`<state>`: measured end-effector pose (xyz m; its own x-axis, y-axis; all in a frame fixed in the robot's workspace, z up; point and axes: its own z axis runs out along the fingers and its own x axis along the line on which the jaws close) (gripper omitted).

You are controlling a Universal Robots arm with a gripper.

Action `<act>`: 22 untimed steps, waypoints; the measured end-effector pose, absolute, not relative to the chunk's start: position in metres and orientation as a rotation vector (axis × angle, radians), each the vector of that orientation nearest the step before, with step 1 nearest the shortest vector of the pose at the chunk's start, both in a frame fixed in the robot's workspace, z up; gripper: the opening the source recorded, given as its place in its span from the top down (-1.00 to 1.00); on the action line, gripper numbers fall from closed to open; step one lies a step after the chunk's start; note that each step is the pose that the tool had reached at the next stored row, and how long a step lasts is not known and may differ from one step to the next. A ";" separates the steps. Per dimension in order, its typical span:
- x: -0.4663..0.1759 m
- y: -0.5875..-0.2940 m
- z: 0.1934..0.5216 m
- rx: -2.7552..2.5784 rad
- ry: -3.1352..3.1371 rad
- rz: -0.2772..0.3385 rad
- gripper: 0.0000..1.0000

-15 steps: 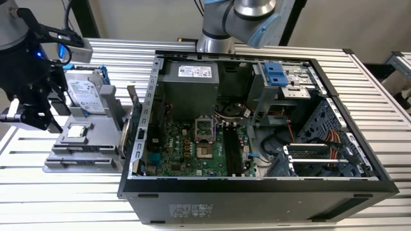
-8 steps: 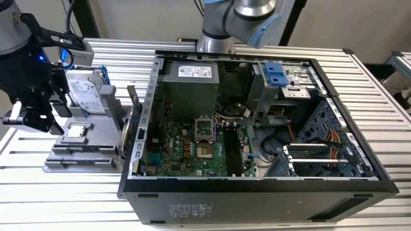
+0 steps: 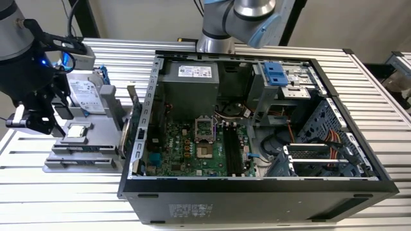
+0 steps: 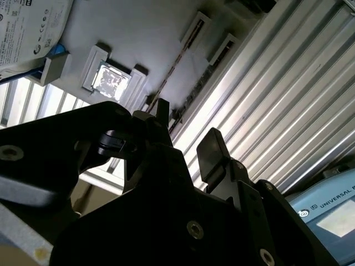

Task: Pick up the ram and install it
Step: 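Pick up the ram and move it above insertion slot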

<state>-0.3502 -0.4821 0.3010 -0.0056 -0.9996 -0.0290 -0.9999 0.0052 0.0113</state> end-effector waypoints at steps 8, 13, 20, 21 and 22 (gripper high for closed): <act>-0.350 -0.482 0.294 -2.206 2.219 0.044 -1.00; -0.350 -0.482 0.290 -2.207 2.219 0.044 -1.00; -0.350 -0.482 0.285 -2.207 2.219 0.042 -1.00; -0.350 -0.482 0.284 -2.208 2.219 0.042 -1.00; -0.350 -0.482 0.284 -2.208 2.220 0.042 -1.00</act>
<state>-0.3503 -0.4821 0.2837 -0.0056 -0.9996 -0.0268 -0.9999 0.0053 0.0115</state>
